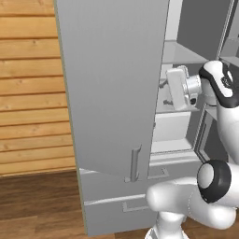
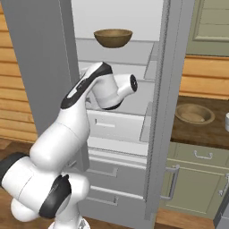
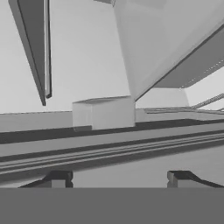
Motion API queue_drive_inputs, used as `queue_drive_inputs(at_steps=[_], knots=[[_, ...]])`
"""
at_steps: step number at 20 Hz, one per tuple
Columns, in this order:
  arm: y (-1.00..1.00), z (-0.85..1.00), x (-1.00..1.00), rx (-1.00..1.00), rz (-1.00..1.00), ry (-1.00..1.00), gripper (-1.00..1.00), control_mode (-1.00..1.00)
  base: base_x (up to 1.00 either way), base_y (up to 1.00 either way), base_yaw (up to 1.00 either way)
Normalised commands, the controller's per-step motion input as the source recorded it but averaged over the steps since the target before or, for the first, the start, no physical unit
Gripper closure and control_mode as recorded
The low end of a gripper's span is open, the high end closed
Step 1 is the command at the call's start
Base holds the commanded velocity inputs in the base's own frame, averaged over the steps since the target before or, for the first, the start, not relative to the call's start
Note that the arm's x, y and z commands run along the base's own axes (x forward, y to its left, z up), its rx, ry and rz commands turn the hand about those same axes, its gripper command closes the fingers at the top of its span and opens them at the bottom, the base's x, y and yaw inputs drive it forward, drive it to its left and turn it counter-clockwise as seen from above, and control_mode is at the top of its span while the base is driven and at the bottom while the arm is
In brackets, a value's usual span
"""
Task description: Grab a lemon wedge from the fridge and one ice cube from the ice bowl, and put them in the glass of lemonade.
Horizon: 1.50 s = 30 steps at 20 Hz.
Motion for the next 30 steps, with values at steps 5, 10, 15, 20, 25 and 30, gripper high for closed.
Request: queue_drive_inputs(at_steps=[5, 10, 15, 20, 25, 30], knots=[[0.05, -0.10, 0.24, 0.03, 0.08, 0.00, -1.00, -1.00, 0.00, 0.00, 0.00], [0.28, 0.00, -0.42, 0.09, 0.11, -0.10, -1.00, -1.00, 0.00, 0.00, 0.00], [0.04, 0.01, -0.10, 0.05, 0.09, -0.13, -1.00, -1.00, 0.00, 0.00, 0.00], [-0.46, 0.21, 0.43, 0.02, 0.00, -0.14, -1.00, -1.00, 0.00, 0.00, 0.00], [-0.55, 0.15, 0.30, 0.09, 0.00, -0.05, -1.00, -1.00, 0.00, 0.00, 0.00], [0.29, -0.22, 0.43, 0.05, 0.01, 0.00, -1.00, -1.00, 0.00, 0.00, 0.00]])
